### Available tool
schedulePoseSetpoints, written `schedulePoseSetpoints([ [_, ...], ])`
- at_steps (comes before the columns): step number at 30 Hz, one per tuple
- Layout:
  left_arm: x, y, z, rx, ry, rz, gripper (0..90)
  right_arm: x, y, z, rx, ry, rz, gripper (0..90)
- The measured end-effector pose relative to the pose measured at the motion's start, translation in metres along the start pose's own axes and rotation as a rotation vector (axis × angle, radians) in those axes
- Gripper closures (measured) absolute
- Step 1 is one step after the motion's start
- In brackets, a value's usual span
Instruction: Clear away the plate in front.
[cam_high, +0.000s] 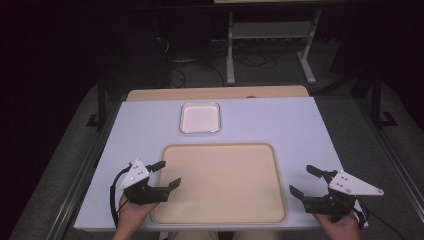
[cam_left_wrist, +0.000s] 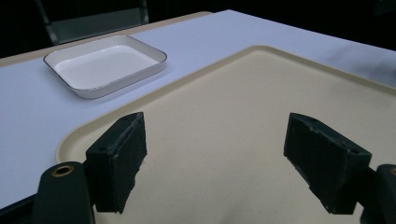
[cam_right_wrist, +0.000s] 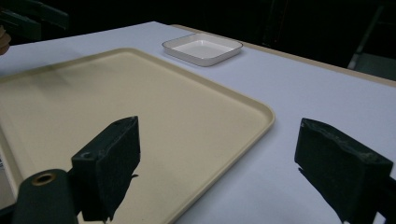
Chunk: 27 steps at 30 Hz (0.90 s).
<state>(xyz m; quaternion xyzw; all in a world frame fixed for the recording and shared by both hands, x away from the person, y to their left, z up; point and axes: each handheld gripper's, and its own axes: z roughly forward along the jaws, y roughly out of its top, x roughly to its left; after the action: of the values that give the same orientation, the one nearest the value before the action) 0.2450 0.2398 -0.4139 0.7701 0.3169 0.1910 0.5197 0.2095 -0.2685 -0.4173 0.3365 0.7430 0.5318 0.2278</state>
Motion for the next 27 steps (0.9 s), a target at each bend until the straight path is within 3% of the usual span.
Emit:
schedulePoseSetpoints([
  [5,0.001,0.002,0.001,-0.021,0.002,-0.002,19.2,-0.001,0.0,-0.001,-0.004,0.002,0.003,13.2],
  [11,0.003,0.006,0.005,-0.043,0.003,-0.059,19.2,-0.002,-0.001,-0.001,-0.002,-0.003,0.006,13.1],
  [12,0.001,0.01,0.009,-0.039,0.026,-0.063,19.3,-0.002,-0.001,-0.001,-0.002,-0.004,0.006,13.1],
  [15,-0.003,0.017,0.015,-0.033,0.024,-0.053,19.8,-0.002,0.0,0.0,-0.006,-0.001,0.012,13.1],
  [19,-0.005,0.024,0.017,-0.03,0.016,-0.009,19.9,-0.001,-0.001,0.002,0.012,0.005,0.007,13.2],
  [22,-0.002,0.03,0.019,-0.028,0.0,0.006,22.3,-0.001,-0.001,0.002,0.01,0.01,0.013,13.2],
  [27,0.012,0.037,0.025,0.002,0.028,0.002,22.4,-0.004,-0.001,0.003,0.007,0.011,0.024,13.3],
])
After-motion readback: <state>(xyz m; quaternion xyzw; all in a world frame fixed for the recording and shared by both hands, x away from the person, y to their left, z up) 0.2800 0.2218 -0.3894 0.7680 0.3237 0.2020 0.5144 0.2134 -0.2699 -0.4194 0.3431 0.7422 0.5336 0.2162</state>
